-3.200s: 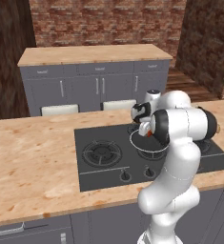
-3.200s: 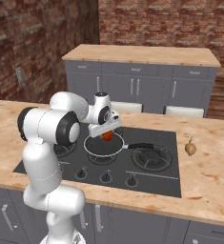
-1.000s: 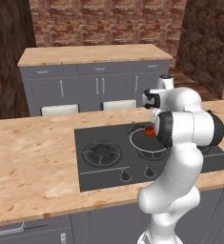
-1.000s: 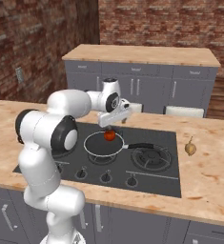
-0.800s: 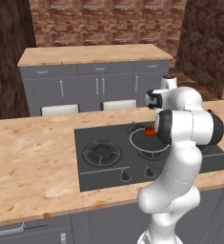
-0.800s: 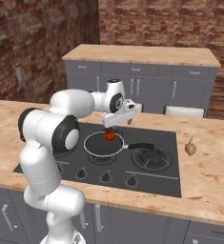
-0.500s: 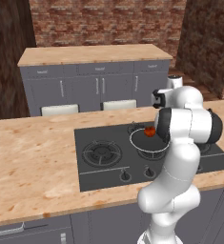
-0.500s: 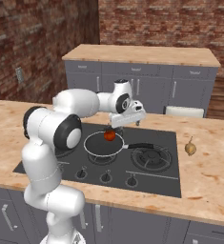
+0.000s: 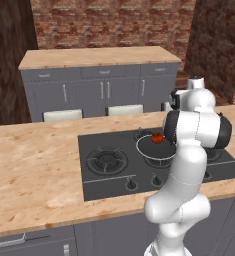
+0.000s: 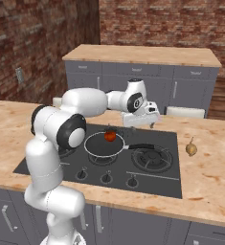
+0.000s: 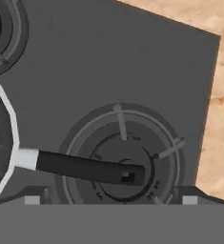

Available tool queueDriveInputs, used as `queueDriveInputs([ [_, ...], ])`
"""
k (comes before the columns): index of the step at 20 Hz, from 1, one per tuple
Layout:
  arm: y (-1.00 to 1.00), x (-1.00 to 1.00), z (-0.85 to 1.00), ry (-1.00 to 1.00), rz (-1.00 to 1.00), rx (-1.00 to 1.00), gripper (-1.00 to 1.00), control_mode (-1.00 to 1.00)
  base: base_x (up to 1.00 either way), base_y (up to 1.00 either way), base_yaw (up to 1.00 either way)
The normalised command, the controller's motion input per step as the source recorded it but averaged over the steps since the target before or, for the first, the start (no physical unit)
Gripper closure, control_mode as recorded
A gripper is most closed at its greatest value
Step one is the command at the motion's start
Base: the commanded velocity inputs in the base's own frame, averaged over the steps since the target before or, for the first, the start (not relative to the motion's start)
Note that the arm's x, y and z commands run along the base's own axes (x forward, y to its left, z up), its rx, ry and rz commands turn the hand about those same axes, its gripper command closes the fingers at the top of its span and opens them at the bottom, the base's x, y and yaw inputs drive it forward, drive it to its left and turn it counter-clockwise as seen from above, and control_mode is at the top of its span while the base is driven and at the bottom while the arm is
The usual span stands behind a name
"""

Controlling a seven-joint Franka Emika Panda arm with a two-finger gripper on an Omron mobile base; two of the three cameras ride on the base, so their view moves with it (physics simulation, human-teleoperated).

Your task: Place the pan on the front center burner on the stove. Then place the tomato and the onion in the pan and turn on the front center burner.

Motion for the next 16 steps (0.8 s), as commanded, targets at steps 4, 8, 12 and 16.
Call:
queueDriveInputs([
  [4, -0.46, -0.31, 0.01, 0.00, -0.21, 0.00, -1.00, -1.00, 0.00, 0.00, 0.00],
  [8, -0.37, -0.45, 0.00, -0.01, -0.18, 0.00, -1.00, -1.00, 0.00, 0.00, 0.00],
  [12, -0.36, -0.37, 0.00, -0.04, -0.15, 0.00, -1.00, -1.00, 0.00, 0.00, 0.00],
  [16, -0.29, -0.12, 0.00, -0.05, -0.11, 0.00, -1.00, -1.00, 0.00, 0.00, 0.00],
])
